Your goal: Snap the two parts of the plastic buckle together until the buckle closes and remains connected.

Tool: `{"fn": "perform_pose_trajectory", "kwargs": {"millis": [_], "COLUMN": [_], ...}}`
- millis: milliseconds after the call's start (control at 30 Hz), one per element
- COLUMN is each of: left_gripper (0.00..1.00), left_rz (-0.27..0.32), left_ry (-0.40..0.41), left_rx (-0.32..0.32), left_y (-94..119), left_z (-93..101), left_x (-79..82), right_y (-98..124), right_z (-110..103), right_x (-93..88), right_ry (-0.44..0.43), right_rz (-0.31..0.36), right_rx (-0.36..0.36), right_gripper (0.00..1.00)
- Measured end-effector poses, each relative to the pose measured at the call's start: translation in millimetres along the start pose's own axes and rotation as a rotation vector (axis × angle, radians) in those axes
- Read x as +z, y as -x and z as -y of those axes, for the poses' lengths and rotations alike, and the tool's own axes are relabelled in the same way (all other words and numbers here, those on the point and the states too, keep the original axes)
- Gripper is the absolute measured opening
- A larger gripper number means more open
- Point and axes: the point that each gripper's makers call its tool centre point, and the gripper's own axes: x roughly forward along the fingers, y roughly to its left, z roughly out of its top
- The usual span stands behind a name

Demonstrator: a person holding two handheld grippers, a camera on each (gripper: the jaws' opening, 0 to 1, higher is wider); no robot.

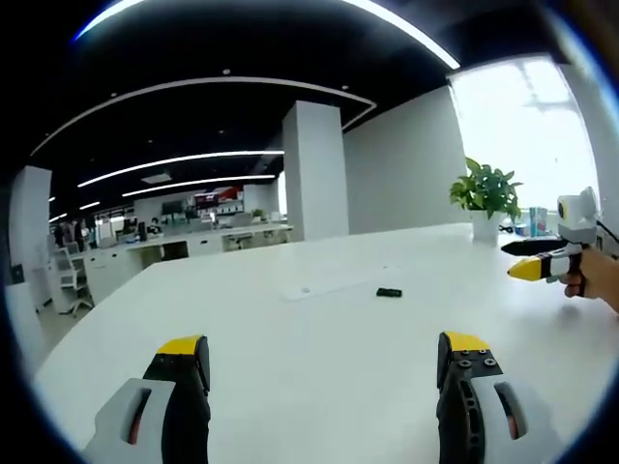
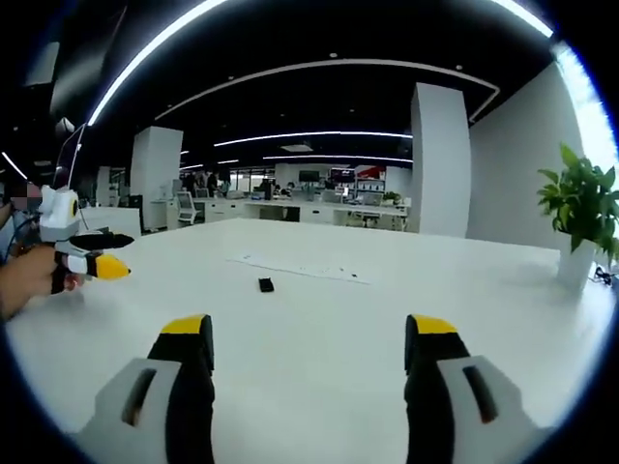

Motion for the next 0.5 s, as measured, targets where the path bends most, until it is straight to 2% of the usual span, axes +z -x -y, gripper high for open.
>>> {"fn": "perform_pose_trajectory", "kwargs": {"millis": [300,367,433,500], "left_gripper": [1.00,1.00,1.00,1.00], "left_rz": [0.002,0.003,0.003,0.006], "left_ry": [-0.004,-0.009,-0.009,-0.008], "left_rx": [-0.010,-0.009,-0.008,-0.004], "left_y": [0.4,0.9,1.7,2.2], "left_z": [4.5,4.8,4.4,2.9], "left_x": [0.0,0.4,0.8,1.7], "right_y": [-1.8,-0.9,1.5,2.7], "right_z": [-2.5,-2.9,-0.9,0.5], "right_x": [-7.9,-7.0,-3.6,1.7], "right_ry": [0.024,0.028,0.037,0.022], "right_rz": [-0.018,-0.018,-0.017,0.004], "right_rx": [0.000,0.002,-0.003,-0.001], "right_gripper": [0.81,0.82,0.88,0.88]}}
